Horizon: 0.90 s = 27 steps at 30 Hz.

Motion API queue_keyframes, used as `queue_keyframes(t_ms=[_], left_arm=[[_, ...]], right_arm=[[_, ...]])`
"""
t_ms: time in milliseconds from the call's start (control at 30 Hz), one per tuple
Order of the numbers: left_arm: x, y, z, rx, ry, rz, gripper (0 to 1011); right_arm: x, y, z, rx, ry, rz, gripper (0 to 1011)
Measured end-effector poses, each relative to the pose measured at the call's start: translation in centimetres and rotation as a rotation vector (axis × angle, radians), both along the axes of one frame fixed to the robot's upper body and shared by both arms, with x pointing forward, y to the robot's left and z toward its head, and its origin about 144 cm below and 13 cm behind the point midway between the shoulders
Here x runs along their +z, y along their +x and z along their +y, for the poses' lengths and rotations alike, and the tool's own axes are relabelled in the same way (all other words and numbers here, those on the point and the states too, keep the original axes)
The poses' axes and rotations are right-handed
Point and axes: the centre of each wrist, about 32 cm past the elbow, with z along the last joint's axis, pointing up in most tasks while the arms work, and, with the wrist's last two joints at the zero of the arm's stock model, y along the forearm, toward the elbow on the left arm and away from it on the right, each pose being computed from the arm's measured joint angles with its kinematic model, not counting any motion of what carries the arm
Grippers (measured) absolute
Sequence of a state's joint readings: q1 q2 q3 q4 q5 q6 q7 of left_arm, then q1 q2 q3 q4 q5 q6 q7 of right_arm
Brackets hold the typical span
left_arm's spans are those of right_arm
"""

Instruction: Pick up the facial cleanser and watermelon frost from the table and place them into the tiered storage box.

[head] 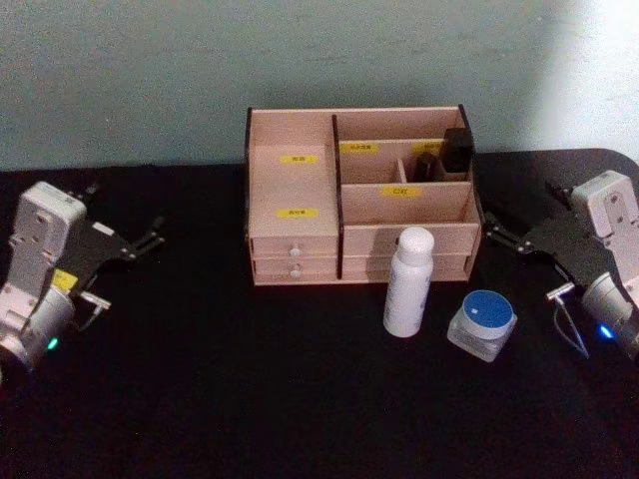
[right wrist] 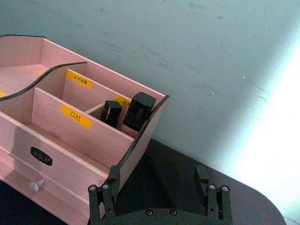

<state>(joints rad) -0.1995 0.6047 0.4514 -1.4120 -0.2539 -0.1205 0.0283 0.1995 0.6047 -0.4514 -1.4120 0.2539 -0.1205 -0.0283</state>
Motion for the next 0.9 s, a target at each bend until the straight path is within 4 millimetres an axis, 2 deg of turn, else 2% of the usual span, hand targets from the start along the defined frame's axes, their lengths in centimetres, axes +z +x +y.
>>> queue_keyframes(t_ms=[900], left_arm=[[0.00,0.00,0.00,0.000,0.000,0.000,1001]], right_arm=[[0.00,0.00,0.00,0.000,0.000,0.000,1003]])
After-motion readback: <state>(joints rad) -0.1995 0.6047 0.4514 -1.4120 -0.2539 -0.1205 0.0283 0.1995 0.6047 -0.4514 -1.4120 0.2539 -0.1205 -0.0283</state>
